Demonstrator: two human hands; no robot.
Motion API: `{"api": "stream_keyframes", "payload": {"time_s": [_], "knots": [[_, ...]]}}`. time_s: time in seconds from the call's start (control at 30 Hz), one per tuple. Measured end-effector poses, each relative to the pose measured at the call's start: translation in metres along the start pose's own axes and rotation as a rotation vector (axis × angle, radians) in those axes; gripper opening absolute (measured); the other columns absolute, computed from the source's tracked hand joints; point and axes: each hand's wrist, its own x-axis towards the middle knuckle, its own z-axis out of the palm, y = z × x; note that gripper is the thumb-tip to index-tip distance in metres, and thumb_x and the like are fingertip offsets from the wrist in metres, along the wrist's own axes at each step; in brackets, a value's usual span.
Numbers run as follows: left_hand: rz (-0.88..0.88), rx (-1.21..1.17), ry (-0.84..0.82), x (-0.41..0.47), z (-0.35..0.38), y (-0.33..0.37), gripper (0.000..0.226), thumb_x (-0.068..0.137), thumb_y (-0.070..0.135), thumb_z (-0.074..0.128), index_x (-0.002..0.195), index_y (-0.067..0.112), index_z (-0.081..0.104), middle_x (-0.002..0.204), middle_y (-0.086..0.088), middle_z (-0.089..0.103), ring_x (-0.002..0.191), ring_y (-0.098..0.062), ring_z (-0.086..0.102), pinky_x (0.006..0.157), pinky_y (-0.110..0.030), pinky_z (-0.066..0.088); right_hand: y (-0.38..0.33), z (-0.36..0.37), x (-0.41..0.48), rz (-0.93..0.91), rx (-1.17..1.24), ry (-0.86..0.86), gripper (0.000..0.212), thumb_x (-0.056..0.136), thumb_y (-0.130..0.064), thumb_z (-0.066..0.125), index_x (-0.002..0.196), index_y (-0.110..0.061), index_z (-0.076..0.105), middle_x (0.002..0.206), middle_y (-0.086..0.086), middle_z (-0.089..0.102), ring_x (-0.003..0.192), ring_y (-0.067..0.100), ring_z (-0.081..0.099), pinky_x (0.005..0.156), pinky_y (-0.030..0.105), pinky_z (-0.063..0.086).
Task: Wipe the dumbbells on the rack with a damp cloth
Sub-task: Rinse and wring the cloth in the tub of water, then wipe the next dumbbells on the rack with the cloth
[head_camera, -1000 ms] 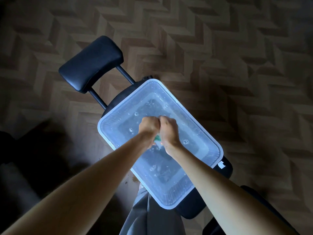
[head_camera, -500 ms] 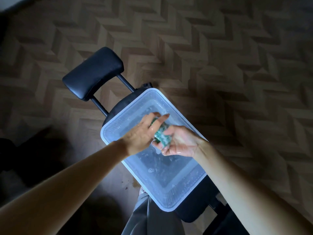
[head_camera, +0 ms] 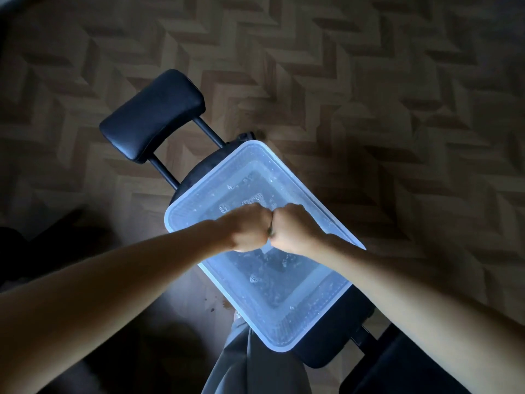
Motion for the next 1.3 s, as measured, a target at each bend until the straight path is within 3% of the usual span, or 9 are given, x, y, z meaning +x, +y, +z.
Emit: {"api": "stream_keyframes", "payload": {"time_s": [0.13,0.23,0.33,0.4,0.47,0.7,1.0,1.17,1.3], "knots": [[-0.199,-0.499,-0.108,-0.002,-0.001,0.013,0.014,0.078,-0.006,0.054,0.071,0.003,0.063,0.079,-0.022,0.061,0.068,-0.033,0.060,0.053,-0.028,0.042,0.013,-0.002,0.011,-0.282,-0.365,0.139,0.014,0.066,-0.022,0.063,0.068,-0.010,0.071,0.066,0.011,0.068,0.059,0.028,0.063,0.050,0.024,0.040],[-0.300,-0.835,-0.192,-0.005,0.002,0.018,0.032,0.075,-0.012,0.052,0.056,0.009,0.036,0.053,-0.007,0.031,0.042,-0.015,0.025,0.044,-0.019,0.021,0.018,-0.007,0.018,-0.354,-0.410,0.060,0.006,0.055,-0.015,0.067,0.057,-0.011,0.063,0.053,0.008,0.062,0.047,0.023,0.060,0.045,0.021,0.047],[-0.322,-0.796,-0.175,-0.004,0.002,0.017,0.031,0.075,-0.010,0.053,0.055,0.008,0.038,0.055,-0.009,0.035,0.044,-0.018,0.031,0.043,-0.019,0.026,0.017,-0.001,0.014,-0.320,-0.393,0.160,0.011,0.065,-0.011,0.072,0.071,-0.007,0.063,0.067,0.012,0.063,0.061,0.028,0.062,0.057,0.026,0.051],[-0.281,-0.558,-0.026,-0.009,-0.003,0.016,0.004,0.078,-0.001,0.056,0.078,0.001,0.060,0.080,-0.018,0.060,0.071,-0.032,0.058,0.055,-0.027,0.040,0.009,-0.001,0.008,-0.175,-0.324,0.272,0.012,0.076,-0.010,0.064,0.087,-0.005,0.062,0.085,0.014,0.064,0.079,0.028,0.064,0.060,0.028,0.043],[-0.271,-0.509,0.118,-0.016,-0.001,0.010,0.024,0.081,0.005,0.056,0.105,0.005,0.055,0.104,-0.017,0.061,0.097,-0.031,0.058,0.066,-0.027,0.039,-0.001,0.003,0.000,0.058,-0.199,0.231,0.027,0.087,-0.014,0.056,0.112,-0.006,0.049,0.110,0.016,0.056,0.100,0.033,0.058,0.066,0.031,0.035],[-0.367,-1.145,0.424,-0.083,-0.031,0.000,0.045,0.076,0.005,0.073,0.117,0.005,0.054,0.108,-0.009,0.057,0.093,-0.020,0.054,0.063,-0.015,0.047,-0.045,-0.028,-0.045,0.317,0.389,0.186,0.046,0.082,-0.009,0.063,0.099,-0.015,0.021,0.103,0.009,0.030,0.081,0.028,0.044,0.057,0.029,0.033],[-0.091,-1.513,1.073,-0.255,-0.140,0.048,0.017,0.082,-0.003,0.065,0.084,0.010,0.055,0.054,0.012,0.059,0.062,-0.012,0.059,0.068,-0.032,0.055,-0.177,-0.156,-0.140,-0.009,0.810,0.381,0.038,0.069,-0.018,0.079,0.090,-0.020,0.048,0.085,0.003,0.060,0.080,0.021,0.058,0.073,0.038,0.049],[-0.123,-1.374,1.470,-0.373,-0.159,0.073,0.014,0.088,0.004,0.060,0.101,0.008,0.064,0.079,-0.003,0.062,0.070,-0.011,0.062,0.065,-0.024,0.055,-0.261,-0.191,-0.212,-0.362,0.776,0.343,0.034,0.057,-0.031,0.072,0.078,-0.028,0.045,0.076,0.001,0.062,0.071,0.022,0.059,0.071,0.038,0.050],[-0.324,-1.209,1.770,-0.466,-0.132,0.089,0.011,0.084,0.018,0.067,0.093,0.012,0.066,0.091,-0.006,0.063,0.081,-0.013,0.060,0.074,-0.030,0.052,-0.324,-0.191,-0.271,-0.591,0.775,0.246,0.016,0.080,-0.019,0.069,0.084,-0.030,0.058,0.082,0.003,0.067,0.072,0.019,0.064,0.067,0.031,0.050]]}}
